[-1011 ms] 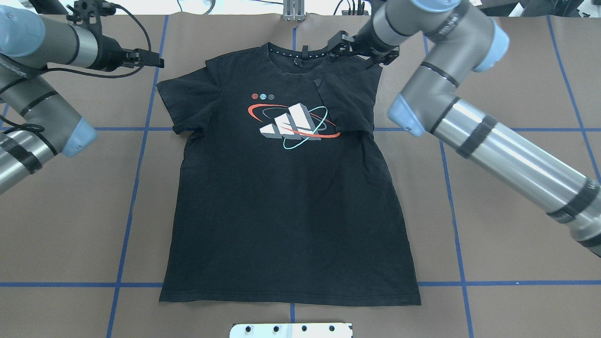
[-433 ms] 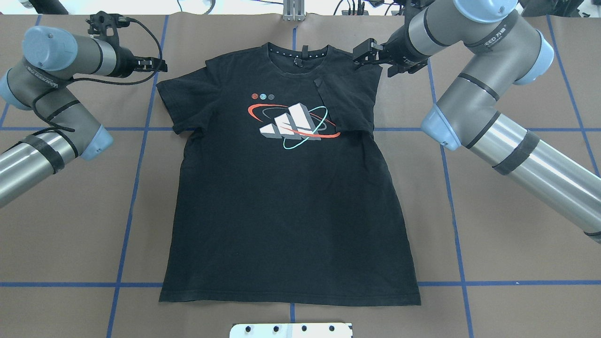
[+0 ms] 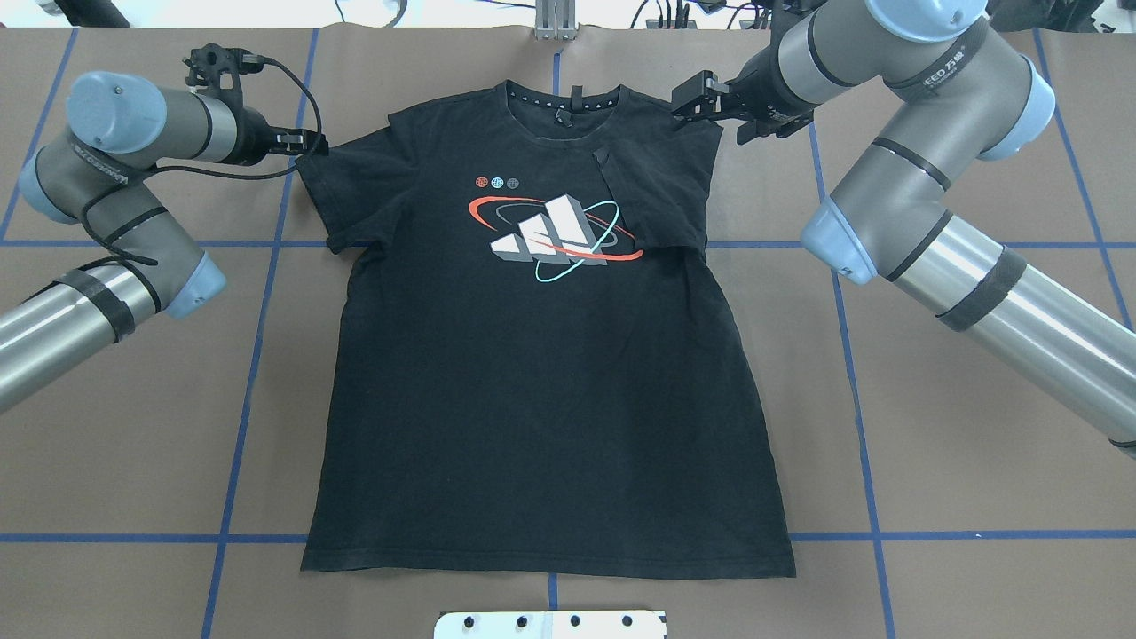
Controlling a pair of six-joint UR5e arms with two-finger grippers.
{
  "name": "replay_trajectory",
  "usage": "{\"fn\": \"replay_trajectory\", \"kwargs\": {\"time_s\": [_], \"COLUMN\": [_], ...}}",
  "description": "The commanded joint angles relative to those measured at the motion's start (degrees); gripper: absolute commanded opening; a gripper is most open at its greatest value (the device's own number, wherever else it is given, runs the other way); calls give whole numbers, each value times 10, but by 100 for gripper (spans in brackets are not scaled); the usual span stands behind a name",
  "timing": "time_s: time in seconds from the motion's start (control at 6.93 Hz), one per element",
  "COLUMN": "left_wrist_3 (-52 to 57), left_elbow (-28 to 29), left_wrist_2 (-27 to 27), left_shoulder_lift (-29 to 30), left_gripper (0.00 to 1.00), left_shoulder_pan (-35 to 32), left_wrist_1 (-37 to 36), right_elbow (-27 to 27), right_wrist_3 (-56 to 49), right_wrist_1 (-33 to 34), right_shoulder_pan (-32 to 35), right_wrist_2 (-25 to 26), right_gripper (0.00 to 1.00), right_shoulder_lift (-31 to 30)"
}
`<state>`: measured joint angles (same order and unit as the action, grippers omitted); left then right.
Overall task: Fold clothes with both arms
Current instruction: 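Reach the left gripper to the sleeve nearest it and grasp it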
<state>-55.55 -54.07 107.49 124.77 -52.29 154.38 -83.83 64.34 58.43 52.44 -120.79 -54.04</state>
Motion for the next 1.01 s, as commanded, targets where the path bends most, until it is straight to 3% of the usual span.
{"fn": "replay_trajectory", "kwargs": {"time_s": [0.0,0.58,0.72,0.87], "left_wrist_3": [0,1,1,1], "left_elbow": [1,2,2,2], "left_wrist_2": [0,0,0,-1], "left_shoulder_lift": [-1,-3,-3,-3], "left_gripper": [62,55,49,30], "left_shoulder_pan": [6,6,6,6], "left_wrist_1": [0,-2,-3,-3], "right_elbow": [0,6,6,7], "right_wrist_3": [0,0,0,0], "right_wrist_1": [0,0,0,0], "right_shoulder_pan": [0,1,1,1], "right_wrist_2": [1,2,2,2], "right_gripper": [100,100,100,100], "right_shoulder_lift": [1,1,1,2]}}
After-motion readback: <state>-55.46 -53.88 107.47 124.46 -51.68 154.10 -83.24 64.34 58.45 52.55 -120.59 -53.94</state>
